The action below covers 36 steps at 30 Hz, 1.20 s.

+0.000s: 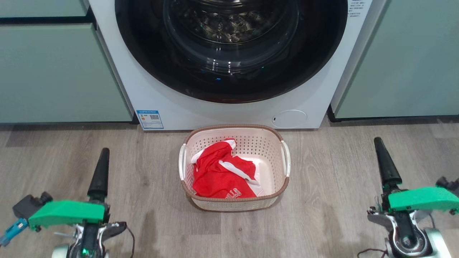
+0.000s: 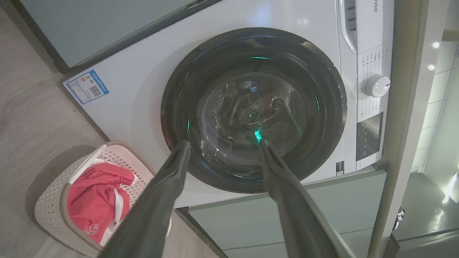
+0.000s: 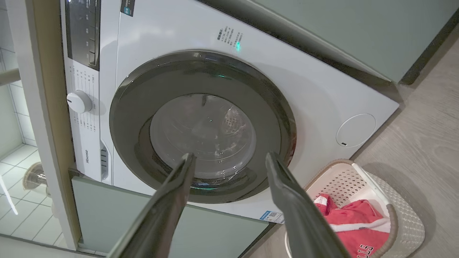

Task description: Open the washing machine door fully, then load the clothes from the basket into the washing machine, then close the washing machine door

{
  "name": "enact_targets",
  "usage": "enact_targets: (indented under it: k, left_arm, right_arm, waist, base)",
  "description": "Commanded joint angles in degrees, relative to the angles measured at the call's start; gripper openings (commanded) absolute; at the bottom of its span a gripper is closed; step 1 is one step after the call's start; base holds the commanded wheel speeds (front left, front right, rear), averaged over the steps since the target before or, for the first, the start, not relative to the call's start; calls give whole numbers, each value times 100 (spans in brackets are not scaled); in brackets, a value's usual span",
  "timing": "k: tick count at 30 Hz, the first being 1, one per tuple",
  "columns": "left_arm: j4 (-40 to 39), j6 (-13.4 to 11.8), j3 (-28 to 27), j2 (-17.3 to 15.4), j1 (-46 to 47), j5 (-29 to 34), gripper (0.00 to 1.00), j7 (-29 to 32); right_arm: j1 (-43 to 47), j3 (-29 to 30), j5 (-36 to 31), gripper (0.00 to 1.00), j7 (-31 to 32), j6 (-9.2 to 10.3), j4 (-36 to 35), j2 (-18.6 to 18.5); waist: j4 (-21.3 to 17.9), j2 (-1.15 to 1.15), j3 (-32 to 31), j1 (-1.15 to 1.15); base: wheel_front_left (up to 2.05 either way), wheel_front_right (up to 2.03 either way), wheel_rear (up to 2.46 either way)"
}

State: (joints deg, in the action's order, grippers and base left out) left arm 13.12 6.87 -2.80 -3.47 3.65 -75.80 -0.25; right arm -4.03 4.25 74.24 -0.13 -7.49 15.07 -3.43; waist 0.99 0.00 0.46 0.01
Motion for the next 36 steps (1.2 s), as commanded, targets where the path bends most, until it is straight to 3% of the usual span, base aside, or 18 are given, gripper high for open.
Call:
enact_targets:
  k: [1, 17, 31, 36]
  left_arm:
    - [-260, 21, -90, -61, 324, 186, 100, -76]
    - [-594, -42, -141, -107, 487, 2109, 100, -345]
    - [-615, -273, -8, -254, 560, 3847, 100, -613]
    - [-600, -359, 66, -322, 557, 4248, 100, -680]
  right_arm:
    - [-314, -5, -250, 100, -78, 0, -263, -88]
    - [-425, -199, -2332, 100, -224, 0, -651, -110]
    - [-556, -240, -4062, 100, -415, 0, -339, -46]
    - [-580, -282, -4348, 100, -474, 0, -226, -17]
  waist:
    - [7, 0, 0, -1]
    - [36, 0, 19, -1]
    - [37, 0, 142, -1]
    - [42, 0, 148, -1]
  base:
    - [0, 0, 0]
    - [0, 0, 0]
    - [0, 0, 0]
    - [0, 0, 0]
